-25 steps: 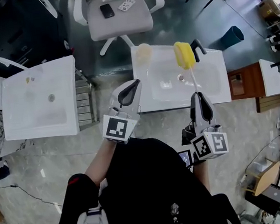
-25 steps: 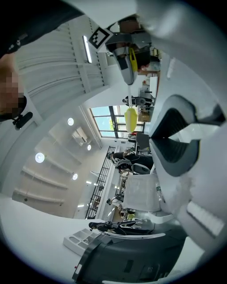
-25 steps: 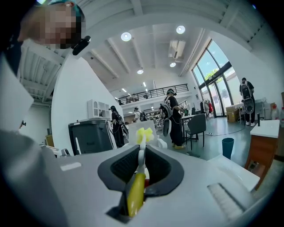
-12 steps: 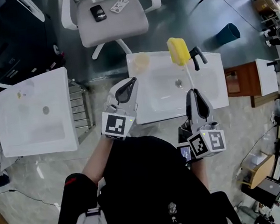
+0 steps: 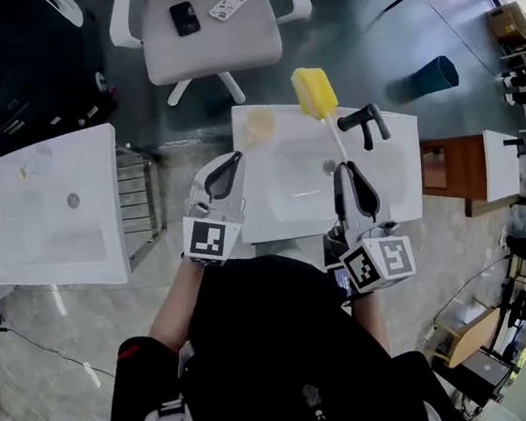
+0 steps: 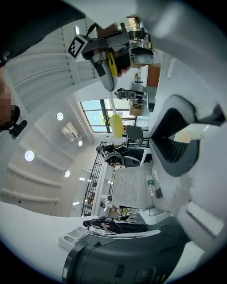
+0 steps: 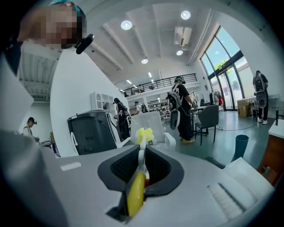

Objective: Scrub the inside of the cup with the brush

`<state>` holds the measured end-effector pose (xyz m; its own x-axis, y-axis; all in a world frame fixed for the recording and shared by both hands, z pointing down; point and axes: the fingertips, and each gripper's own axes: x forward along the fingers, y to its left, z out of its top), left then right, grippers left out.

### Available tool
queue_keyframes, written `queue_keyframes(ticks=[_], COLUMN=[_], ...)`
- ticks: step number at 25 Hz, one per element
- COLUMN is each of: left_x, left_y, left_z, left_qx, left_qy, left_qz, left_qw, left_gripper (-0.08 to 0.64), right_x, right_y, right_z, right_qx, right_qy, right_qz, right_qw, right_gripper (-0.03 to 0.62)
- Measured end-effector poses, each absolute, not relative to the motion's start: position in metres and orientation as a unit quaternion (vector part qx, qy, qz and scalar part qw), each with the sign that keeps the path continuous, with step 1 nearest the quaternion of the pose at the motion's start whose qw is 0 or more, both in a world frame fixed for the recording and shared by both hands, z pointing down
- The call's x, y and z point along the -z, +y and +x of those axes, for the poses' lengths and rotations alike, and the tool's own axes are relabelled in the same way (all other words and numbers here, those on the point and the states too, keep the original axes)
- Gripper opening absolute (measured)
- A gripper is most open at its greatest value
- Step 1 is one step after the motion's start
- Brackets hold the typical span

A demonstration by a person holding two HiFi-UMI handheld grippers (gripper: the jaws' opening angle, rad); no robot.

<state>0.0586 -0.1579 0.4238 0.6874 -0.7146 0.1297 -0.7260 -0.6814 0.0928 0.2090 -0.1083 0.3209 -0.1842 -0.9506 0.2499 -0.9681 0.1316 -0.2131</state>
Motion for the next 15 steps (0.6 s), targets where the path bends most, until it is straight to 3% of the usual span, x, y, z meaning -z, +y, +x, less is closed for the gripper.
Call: queue_keyframes(ticks=[4,8,15], left_x=[-0.44,-0.455,-0.504], left_y=[-0.165,-0.175,-0.177], left_z=[0.066,0.072,0.087], left_qx=[-0.059,-0.1,-0.106], left_qy=[-0.425,-0.436,-0.438], left_qz=[0.9,0.894,0.889], left_qw=[0.076,0.038,0.081], left_gripper=[0.003,0.032,0.092], right_x=[-0.328,-0.337,-0.369], right_y=[-0.128,-0.146,-0.159], right_z=[0.222,0.229,0.239], right_qx=[-0.171,-0.176,-0.203], right_qy=[-0.773,-0.79,-0.8], right_qz=[0.61,0.585,0.557], right_qw=[0.042,0.06,0.092], right_gripper=[0.043,0.043,0.043])
